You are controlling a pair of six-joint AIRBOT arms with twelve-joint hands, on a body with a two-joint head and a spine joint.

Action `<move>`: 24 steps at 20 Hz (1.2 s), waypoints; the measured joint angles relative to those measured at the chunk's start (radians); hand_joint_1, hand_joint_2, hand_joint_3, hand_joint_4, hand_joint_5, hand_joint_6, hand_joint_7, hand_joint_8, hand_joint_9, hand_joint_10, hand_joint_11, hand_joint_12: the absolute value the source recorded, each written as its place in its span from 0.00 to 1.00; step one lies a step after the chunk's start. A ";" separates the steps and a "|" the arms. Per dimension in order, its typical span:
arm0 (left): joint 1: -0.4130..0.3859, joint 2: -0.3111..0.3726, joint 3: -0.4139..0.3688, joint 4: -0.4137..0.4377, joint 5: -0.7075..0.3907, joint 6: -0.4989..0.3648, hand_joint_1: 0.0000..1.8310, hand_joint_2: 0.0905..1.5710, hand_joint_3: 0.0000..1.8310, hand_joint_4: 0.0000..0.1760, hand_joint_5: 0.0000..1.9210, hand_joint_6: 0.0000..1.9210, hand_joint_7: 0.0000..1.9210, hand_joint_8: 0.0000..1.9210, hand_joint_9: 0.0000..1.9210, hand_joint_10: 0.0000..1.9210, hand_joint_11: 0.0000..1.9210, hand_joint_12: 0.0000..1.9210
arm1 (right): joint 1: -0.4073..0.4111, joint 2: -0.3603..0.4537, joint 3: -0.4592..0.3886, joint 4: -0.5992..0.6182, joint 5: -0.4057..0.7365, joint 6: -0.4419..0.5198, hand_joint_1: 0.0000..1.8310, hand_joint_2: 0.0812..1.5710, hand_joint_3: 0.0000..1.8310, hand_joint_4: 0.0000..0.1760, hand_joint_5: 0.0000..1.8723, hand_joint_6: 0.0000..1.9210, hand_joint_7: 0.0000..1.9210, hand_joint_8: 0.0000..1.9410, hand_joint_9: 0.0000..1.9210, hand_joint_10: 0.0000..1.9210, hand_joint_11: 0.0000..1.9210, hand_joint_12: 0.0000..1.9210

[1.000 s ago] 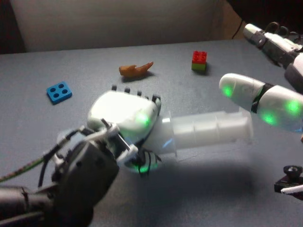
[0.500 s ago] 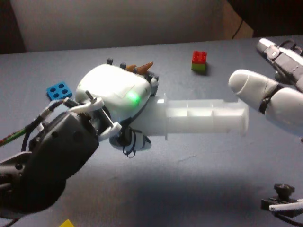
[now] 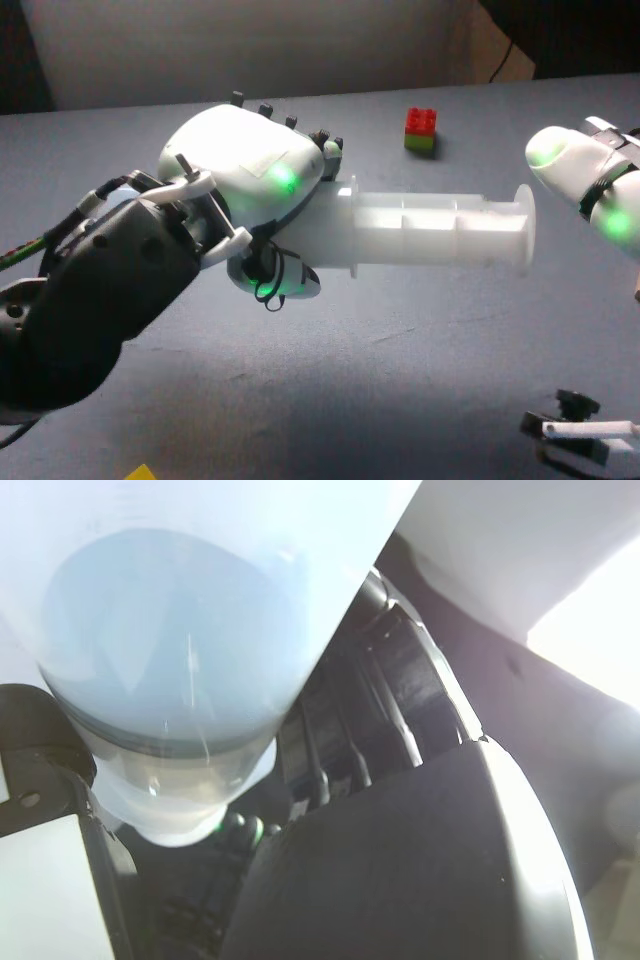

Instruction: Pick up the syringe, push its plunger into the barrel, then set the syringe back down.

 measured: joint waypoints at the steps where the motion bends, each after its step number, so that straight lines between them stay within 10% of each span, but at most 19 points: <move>1: -0.005 0.003 0.000 0.001 0.002 0.001 0.76 0.70 0.00 0.00 0.44 0.52 0.48 0.57 0.51 0.64 0.47 0.71 | -0.002 -0.002 0.000 0.000 0.000 0.007 0.11 0.68 0.00 0.00 0.06 0.00 0.06 0.00 0.06 0.00 0.00 0.30; 24: -0.028 0.037 -0.012 0.025 0.079 0.087 0.75 0.71 0.00 0.00 0.43 0.56 0.47 0.58 0.48 0.68 0.45 0.76 | 0.063 -0.212 0.088 0.067 0.015 0.014 0.11 0.68 0.00 0.00 0.06 0.00 0.06 0.00 0.06 0.00 0.00 0.31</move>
